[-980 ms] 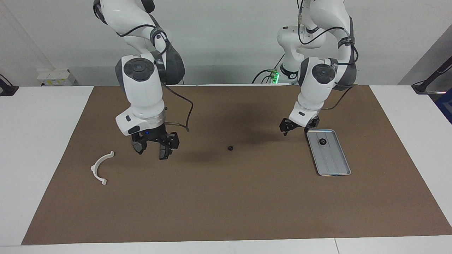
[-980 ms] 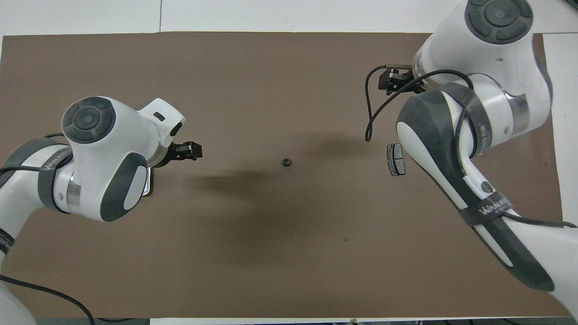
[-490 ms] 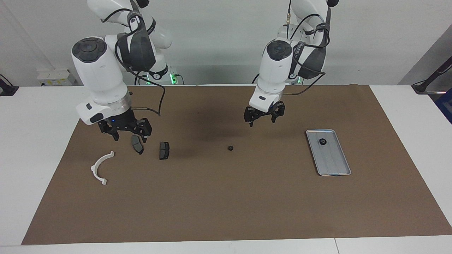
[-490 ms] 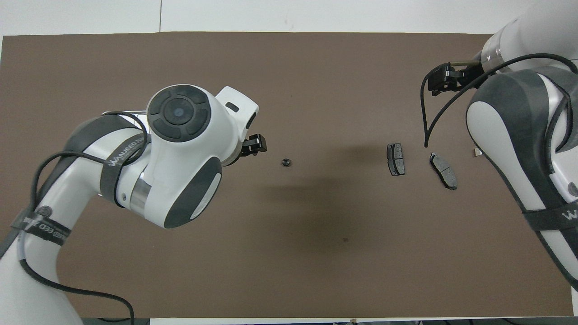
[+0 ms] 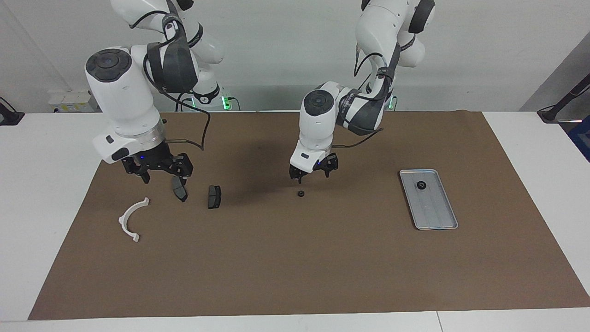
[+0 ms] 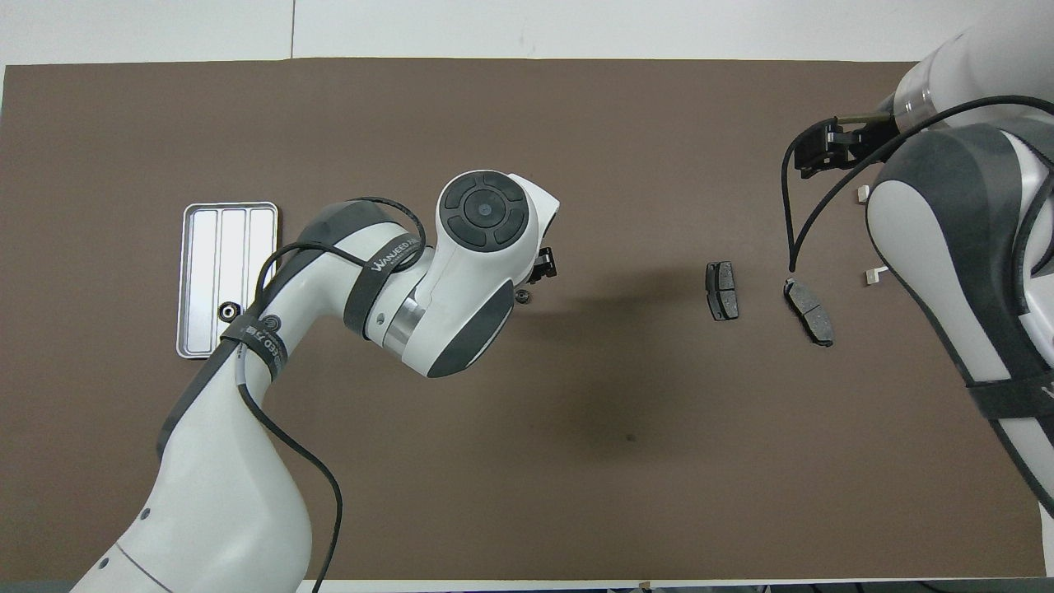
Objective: Pick bearing gear from pile to tray
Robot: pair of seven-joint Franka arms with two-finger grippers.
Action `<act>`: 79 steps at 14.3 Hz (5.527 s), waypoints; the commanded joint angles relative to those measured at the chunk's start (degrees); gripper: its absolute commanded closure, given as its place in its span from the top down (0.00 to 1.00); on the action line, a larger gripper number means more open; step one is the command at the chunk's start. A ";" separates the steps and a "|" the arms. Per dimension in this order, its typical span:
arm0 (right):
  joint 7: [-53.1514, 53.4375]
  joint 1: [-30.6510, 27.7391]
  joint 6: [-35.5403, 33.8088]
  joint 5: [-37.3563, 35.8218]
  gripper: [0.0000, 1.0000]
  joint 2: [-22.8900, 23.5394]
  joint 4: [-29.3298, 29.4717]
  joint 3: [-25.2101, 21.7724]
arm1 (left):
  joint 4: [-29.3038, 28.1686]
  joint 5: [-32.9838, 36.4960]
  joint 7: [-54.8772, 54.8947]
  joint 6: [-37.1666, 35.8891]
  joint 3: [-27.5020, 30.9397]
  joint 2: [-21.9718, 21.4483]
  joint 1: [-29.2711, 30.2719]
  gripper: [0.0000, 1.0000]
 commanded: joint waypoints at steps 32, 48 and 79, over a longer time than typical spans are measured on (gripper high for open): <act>-10.60 18.29 -1.72 9.12 1.00 -12.38 -8.18 -24.64 | -7.97 5.18 -2.90 12.71 2.15 2.68 -5.08 1.00; -12.89 19.08 -2.24 13.60 1.00 -16.08 -11.71 -26.23 | -7.70 7.21 -3.17 14.99 2.94 3.73 -4.20 0.95; -12.89 19.61 -7.52 8.95 1.00 -17.31 -11.26 -26.14 | -0.32 -1.23 56.63 -12.35 2.85 -11.82 31.98 0.00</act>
